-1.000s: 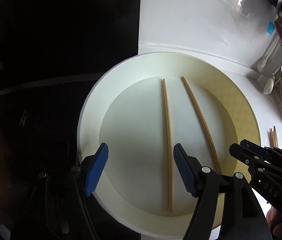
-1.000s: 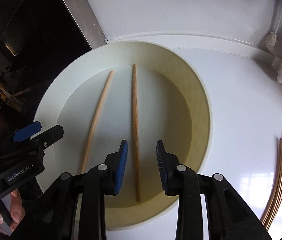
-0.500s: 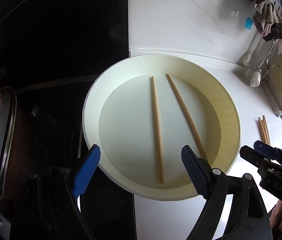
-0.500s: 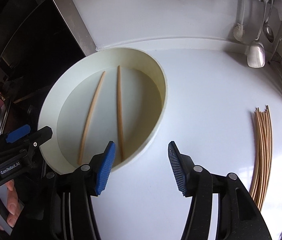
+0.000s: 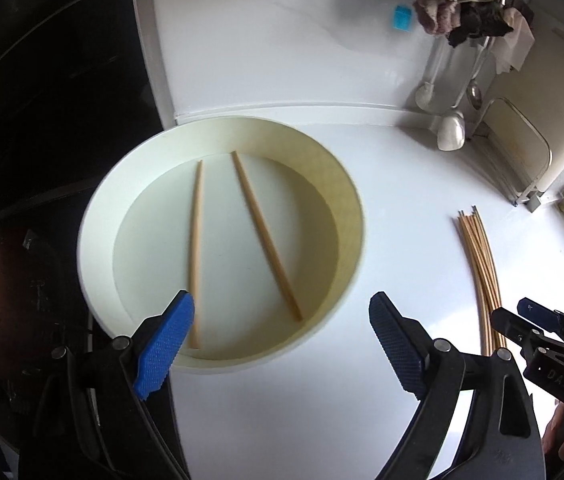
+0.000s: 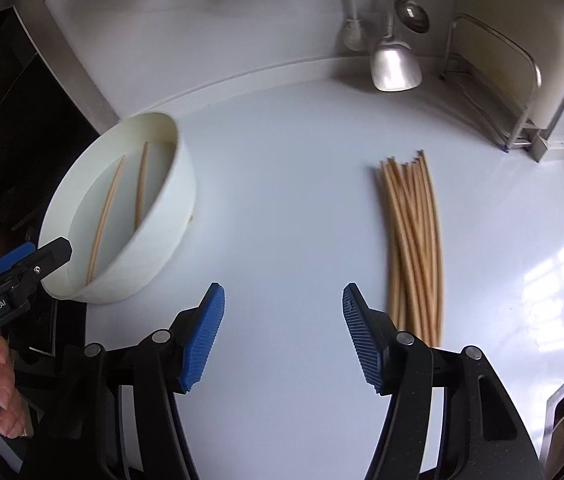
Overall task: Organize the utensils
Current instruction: 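Move both tools back to the chopstick pile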
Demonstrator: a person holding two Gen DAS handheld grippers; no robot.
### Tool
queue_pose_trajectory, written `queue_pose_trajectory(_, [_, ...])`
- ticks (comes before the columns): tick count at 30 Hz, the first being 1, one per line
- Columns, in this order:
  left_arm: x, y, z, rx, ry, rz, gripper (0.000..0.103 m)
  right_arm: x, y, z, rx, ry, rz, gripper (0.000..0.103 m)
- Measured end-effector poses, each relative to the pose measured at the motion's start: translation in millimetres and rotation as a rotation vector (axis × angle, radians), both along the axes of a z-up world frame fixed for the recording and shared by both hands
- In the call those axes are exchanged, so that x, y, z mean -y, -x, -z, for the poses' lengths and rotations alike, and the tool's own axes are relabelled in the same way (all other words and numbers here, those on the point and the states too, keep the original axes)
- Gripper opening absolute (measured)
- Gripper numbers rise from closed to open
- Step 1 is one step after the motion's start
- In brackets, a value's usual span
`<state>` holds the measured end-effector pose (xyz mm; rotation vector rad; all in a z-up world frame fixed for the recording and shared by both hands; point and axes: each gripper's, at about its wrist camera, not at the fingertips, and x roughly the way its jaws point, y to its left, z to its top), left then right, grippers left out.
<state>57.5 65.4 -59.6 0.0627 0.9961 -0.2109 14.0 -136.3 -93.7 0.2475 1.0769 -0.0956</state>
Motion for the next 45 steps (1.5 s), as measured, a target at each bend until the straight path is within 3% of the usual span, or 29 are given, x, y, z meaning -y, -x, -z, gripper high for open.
queue_pose_trajectory(8, [84.1, 21.8, 5.7, -0.032, 0.023, 0.01, 0.088, 99.9, 47.9, 6.7, 0.011, 0.015, 0.058, 0.063])
queue_pose_trajectory(16, [149.6, 37.3, 32.6, -0.077, -0.005, -0.032, 0.089, 162.0, 56.0, 33.0, 0.009, -0.003, 0.021, 0.063])
queue_pose_trajectory(24, [189.1, 30.6, 70.5, -0.07, -0.04, 0.021, 0.089, 169.3, 44.9, 57.2, 0.039, -0.02, -0.011, 0.063])
queue_pose_trajectory(31, [216.8, 25.3, 103.1, -0.026, -0.054, 0.117, 0.089, 180.4, 36.3, 83.5, 0.054, -0.02, 0.044, 0.063])
queue_pose_trajectory(35, [223.3, 21.0, 119.9, -0.066, -0.044, 0.135, 0.089, 187.3, 38.8, 87.5, 0.053, -0.011, 0.067, 0.063])
queue_pose_trajectory(45, [222.6, 19.3, 126.0, -0.068, -0.034, 0.11, 0.093, 184.6, 35.4, 93.1, 0.053, -0.022, 0.058, 0.063])
